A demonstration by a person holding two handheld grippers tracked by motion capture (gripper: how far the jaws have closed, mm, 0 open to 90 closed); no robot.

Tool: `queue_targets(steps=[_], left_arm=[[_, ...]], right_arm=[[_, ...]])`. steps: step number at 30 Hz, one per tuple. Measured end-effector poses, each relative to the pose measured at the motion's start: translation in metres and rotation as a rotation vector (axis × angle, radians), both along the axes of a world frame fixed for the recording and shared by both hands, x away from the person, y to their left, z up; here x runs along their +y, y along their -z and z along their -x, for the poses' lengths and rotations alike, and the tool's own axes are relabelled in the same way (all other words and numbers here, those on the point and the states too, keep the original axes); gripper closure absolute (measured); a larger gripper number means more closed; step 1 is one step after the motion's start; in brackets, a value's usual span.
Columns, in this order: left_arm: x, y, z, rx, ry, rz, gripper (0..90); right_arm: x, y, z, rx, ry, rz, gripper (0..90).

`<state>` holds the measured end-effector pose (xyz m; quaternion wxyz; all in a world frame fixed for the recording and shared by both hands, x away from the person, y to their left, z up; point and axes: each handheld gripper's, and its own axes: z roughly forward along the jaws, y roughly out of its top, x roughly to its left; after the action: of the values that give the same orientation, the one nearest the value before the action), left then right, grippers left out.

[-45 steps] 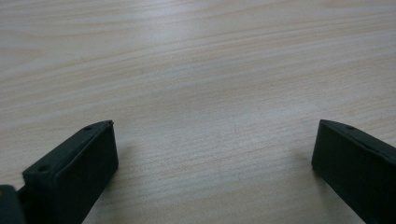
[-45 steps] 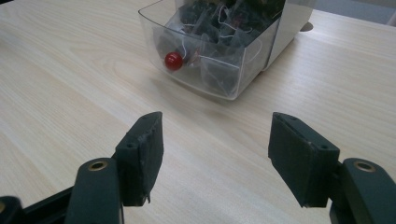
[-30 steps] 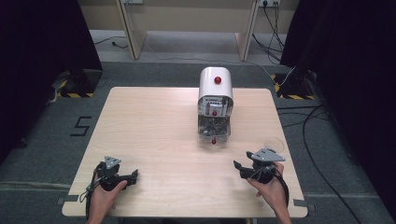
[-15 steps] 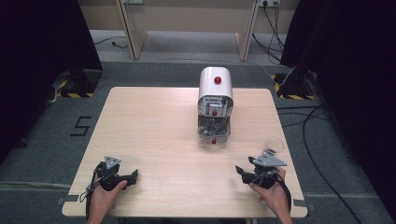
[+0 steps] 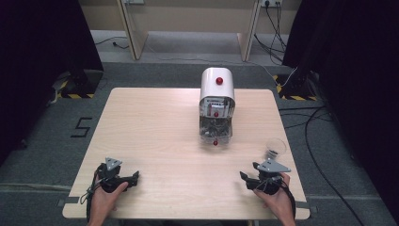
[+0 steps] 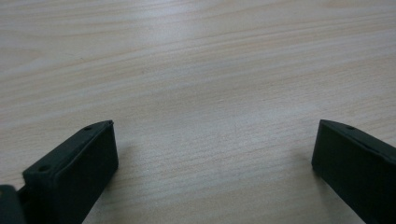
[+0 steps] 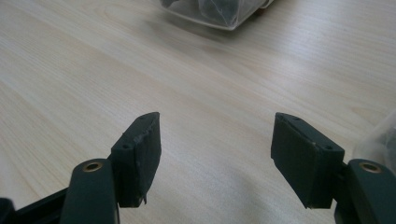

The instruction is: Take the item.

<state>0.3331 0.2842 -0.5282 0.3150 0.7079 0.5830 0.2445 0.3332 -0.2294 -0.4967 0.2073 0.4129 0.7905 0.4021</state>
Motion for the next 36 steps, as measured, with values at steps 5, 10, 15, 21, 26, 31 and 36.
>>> queue_targets(steps=[5,10,15,21,26,31,36], left_arm=[[0.000,0.000,0.000,0.000,0.000,0.000,0.0],[0.000,0.000,0.000,0.000,0.000,0.000,0.0],[0.000,0.000,0.000,0.000,0.000,0.000,0.0],[0.000,0.000,0.000,0.000,0.000,0.000,0.0],[0.000,0.000,0.000,0.000,0.000,0.000,0.0],[0.000,0.000,0.000,0.000,0.000,0.000,0.0],[0.000,0.000,0.000,0.000,0.000,0.000,0.0]], right_arm=[[-0.002,0.003,0.002,0.004,0.002,0.004,33.4],[-0.004,0.006,0.004,0.009,0.008,0.007,32.3],[-0.006,0.008,0.007,0.012,0.011,0.008,31.6],[-0.009,0.010,0.010,0.012,0.014,0.009,31.0],[-0.010,0.012,0.013,0.014,0.013,0.011,30.6],[-0.012,0.013,0.016,0.015,0.017,0.007,30.0],[-0.014,0.015,0.019,0.016,0.022,0.008,29.1]])
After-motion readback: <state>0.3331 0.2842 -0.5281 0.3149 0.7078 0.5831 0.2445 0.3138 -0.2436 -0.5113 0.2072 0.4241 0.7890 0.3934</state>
